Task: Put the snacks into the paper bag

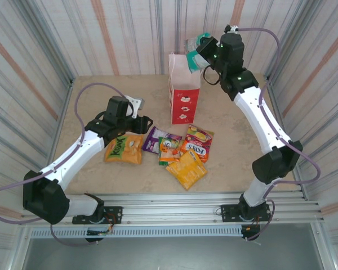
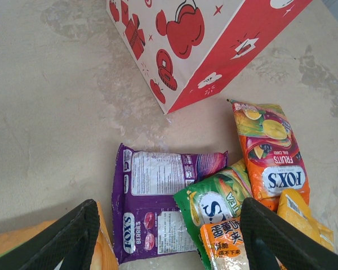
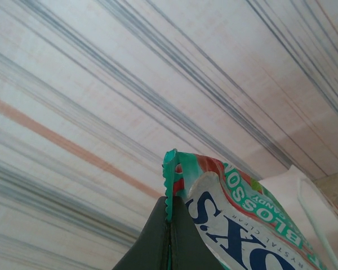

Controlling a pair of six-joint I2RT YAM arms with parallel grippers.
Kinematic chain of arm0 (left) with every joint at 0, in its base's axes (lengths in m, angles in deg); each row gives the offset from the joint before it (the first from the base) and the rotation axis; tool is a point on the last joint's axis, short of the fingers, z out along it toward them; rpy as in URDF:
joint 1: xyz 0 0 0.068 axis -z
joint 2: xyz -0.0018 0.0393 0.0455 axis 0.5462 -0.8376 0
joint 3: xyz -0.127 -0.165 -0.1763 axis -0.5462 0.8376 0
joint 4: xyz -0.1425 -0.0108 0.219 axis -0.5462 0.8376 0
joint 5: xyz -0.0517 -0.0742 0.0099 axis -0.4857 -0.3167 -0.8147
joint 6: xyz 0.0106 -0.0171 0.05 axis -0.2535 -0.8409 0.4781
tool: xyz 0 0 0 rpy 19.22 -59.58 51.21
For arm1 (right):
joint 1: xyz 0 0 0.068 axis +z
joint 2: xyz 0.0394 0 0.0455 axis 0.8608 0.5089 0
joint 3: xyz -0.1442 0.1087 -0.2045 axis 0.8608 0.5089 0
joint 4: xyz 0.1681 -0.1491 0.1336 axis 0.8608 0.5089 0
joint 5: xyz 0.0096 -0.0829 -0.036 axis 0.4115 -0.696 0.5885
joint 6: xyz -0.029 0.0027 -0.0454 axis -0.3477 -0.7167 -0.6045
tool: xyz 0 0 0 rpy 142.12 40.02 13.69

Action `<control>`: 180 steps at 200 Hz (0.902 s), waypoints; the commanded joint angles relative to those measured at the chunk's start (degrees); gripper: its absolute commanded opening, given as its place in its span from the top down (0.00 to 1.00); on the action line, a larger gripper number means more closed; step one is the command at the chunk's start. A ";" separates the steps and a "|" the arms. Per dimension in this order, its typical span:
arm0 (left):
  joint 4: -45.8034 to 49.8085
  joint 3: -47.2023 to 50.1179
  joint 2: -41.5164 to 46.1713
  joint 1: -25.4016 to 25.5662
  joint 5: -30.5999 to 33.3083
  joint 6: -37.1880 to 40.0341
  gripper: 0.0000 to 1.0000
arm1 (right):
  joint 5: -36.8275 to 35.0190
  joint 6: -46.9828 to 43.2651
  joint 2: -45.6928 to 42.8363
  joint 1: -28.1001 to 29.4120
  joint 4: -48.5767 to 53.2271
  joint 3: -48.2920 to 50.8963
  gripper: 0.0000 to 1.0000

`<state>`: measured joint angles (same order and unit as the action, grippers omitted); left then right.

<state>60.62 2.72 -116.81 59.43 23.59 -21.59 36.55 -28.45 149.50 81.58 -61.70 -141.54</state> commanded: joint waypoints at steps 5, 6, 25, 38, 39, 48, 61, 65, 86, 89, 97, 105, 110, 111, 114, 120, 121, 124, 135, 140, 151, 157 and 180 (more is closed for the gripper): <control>-0.54 0.01 0.73 0.22 -0.47 -0.04 0.31 | -4.05 2.99 1.96 0.41 -2.16 -2.10 1.00; -0.54 0.03 0.73 0.22 -0.42 -0.04 0.31 | -4.06 3.07 1.98 0.41 -2.10 -2.10 1.00; -0.53 0.21 0.65 0.22 -0.49 -0.35 0.31 | -3.57 3.68 3.22 0.50 -1.45 -2.11 1.00; -0.57 0.47 0.48 0.21 -1.04 -0.80 0.31 | -2.90 3.85 3.75 0.66 -0.80 -2.02 1.00; -0.60 0.47 0.48 0.21 -1.06 -0.86 0.31 | -2.88 3.86 3.85 0.71 -0.72 -2.02 1.00; -0.60 0.77 0.38 0.22 -1.61 -1.45 0.31 | -2.72 3.86 4.07 0.90 -0.23 -1.95 1.00; -0.84 1.04 0.16 0.19 -2.73 -2.52 0.31 | -2.76 3.78 4.12 1.11 0.45 -1.43 0.98; -0.92 1.21 0.08 0.20 -3.10 -2.94 0.31 | -2.76 3.81 4.14 1.18 0.48 -1.13 0.97; -1.77 2.21 0.12 0.21 -4.57 -5.25 0.31 | -2.59 3.77 3.77 1.65 1.02 0.08 0.94; -1.96 2.44 0.16 0.22 -4.65 -5.65 0.31 | -2.51 3.70 3.76 1.72 1.17 0.17 0.94; -2.49 2.94 0.12 0.22 -5.00 -6.69 0.31 | -2.21 3.61 3.72 1.87 1.51 0.27 0.92; -3.04 3.58 0.12 0.21 -5.47 -7.59 0.31 | -1.76 3.39 3.71 1.96 1.78 0.27 0.88; -3.44 3.88 0.04 0.22 -5.83 -7.98 0.31 | -1.43 3.27 3.68 1.99 1.91 0.27 0.82; -3.48 3.94 0.03 0.22 -5.91 -8.10 0.32 | -1.35 3.21 3.68 2.00 1.95 0.27 0.81; -3.57 4.11 -0.03 0.18 -6.18 -8.31 0.32 | -1.10 3.16 3.65 2.00 2.02 0.27 0.78; -3.81 4.40 -0.06 0.20 -6.54 -8.84 0.32 | -0.65 3.03 3.63 2.04 2.17 0.27 0.73; -3.84 4.46 -0.10 0.21 -6.58 -8.88 0.31 | -0.56 2.96 3.61 2.02 2.22 0.27 0.72; -3.87 4.56 -0.20 0.22 -6.75 -9.15 0.32 | -0.35 2.79 3.51 1.98 2.25 0.27 0.70; -3.87 4.94 -0.33 0.22 -7.40 -9.98 0.32 | 0.62 1.75 3.26 2.06 2.48 0.27 0.62; -3.87 5.04 -0.38 0.21 -7.61 -10.34 0.32 | 0.91 1.29 3.09 2.08 2.65 0.27 0.60; -3.93 5.46 -0.20 0.21 -8.12 -11.26 0.32 | 1.39 0.48 2.52 2.17 2.97 0.35 0.59; -3.87 5.71 -0.06 0.21 -8.44 -11.82 0.32 | 1.96 -0.11 2.07 2.17 3.05 0.44 0.59; -4.04 6.96 0.37 0.22 -9.55 -14.17 0.32 | 5.23 -3.40 -0.54 2.25 2.90 1.06 0.59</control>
<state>57.67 8.32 -117.05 59.43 16.45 -32.06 38.19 -27.62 153.63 83.42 -58.99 -141.23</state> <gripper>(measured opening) 0.680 0.408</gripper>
